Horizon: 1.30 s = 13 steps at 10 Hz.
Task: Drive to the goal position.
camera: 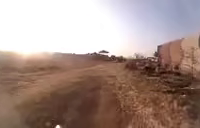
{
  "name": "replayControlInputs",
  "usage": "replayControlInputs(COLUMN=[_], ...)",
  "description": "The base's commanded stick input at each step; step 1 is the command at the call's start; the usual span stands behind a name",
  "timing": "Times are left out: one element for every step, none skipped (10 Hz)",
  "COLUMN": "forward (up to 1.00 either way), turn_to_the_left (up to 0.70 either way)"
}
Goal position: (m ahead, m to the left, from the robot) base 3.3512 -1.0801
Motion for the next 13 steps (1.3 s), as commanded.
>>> replayControlInputs(forward=[0.61,0.61,0.61,0.61,0.61,0.61,0.61,0.61,0.61,0.61,0.61,0.61,0.62], turn_to_the_left=[0.0,0.0,-0.04,-0.22,-0.24,-0.14,-0.03,0.0,0.0,0.0,0.0,0.0,0.0])
